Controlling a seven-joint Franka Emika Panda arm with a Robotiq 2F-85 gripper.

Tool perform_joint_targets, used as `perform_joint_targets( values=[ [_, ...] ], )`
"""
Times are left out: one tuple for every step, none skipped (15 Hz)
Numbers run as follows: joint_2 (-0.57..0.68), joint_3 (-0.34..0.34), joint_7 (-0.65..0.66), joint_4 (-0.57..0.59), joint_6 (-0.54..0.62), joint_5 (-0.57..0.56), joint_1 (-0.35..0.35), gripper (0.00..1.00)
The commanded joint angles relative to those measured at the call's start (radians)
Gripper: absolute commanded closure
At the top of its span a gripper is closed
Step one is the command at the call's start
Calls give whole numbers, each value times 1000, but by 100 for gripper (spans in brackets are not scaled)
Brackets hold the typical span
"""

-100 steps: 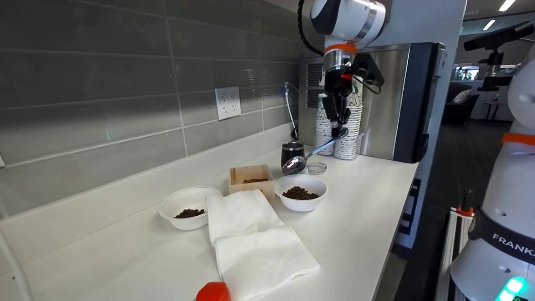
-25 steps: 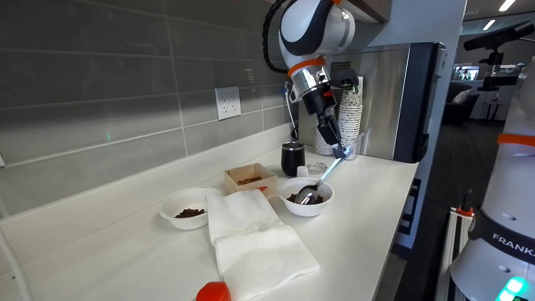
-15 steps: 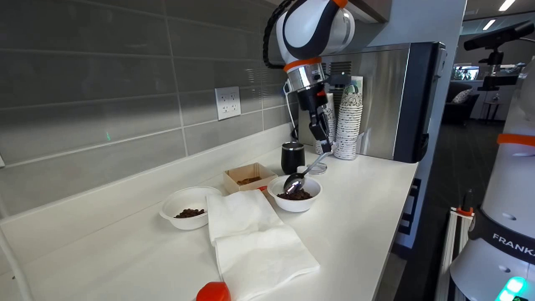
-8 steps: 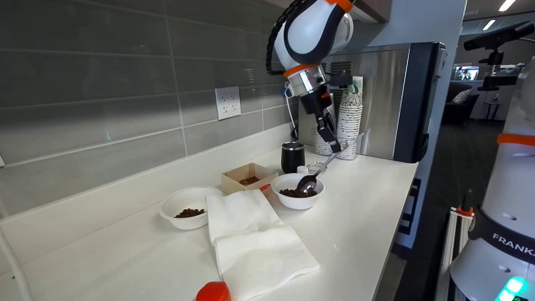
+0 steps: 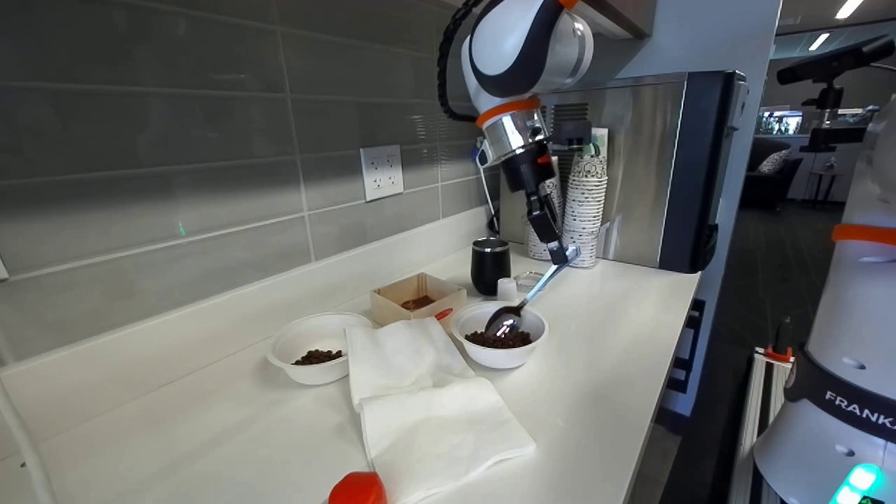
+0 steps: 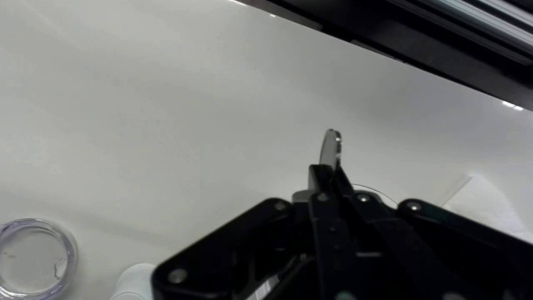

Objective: Pick up the spoon and mix the objects in the white bowl

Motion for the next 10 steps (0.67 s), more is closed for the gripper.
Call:
perform_joint_targets(
  values=[
    [2, -24, -46, 20, -31, 100, 10, 99],
    [4, -25, -44, 19, -24, 112, 10, 99],
    [5, -24, -44, 16, -13, 118, 10, 99],
    [1, -20, -26, 8, 12, 100, 8, 99],
    [-7, -13, -12, -1, 40, 74, 8, 99],
    [-11, -10, -9, -5, 55, 62, 9, 99],
    [-15, -5, 0, -7, 65, 37, 9, 99],
    [-18, 0, 10, -9, 76, 13, 9, 99],
    [-22, 4, 14, -9, 71, -7, 9, 99],
    [-27, 9, 18, -8, 62, -34, 10, 99]
  ],
)
